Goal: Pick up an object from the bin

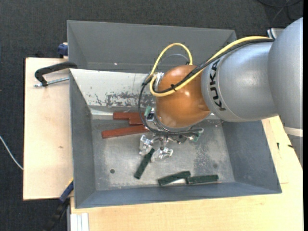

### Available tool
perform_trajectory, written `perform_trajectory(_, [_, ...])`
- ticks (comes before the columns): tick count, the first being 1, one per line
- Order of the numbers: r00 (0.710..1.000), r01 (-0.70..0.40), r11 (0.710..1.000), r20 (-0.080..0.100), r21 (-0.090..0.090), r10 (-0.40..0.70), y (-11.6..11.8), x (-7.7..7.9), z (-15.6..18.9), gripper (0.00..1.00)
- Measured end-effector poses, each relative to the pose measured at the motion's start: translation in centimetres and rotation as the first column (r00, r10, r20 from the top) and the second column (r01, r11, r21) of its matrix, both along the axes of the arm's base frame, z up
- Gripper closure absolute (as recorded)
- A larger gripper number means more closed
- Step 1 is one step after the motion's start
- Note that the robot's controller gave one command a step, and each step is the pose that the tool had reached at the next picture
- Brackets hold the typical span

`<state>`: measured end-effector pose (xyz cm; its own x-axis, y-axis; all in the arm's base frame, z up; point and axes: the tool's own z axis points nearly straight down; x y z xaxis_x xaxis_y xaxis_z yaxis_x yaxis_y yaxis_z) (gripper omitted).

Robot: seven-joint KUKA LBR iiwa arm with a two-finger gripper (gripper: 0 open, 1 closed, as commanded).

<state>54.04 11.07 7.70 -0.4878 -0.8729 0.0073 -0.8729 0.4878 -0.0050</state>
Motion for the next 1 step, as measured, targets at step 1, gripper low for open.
perform_trajectory(1, [1.0, -0.022, 1.0, 0.008, 0.013, 0.022, 3.87, -2.35, 15.78, 1.0])
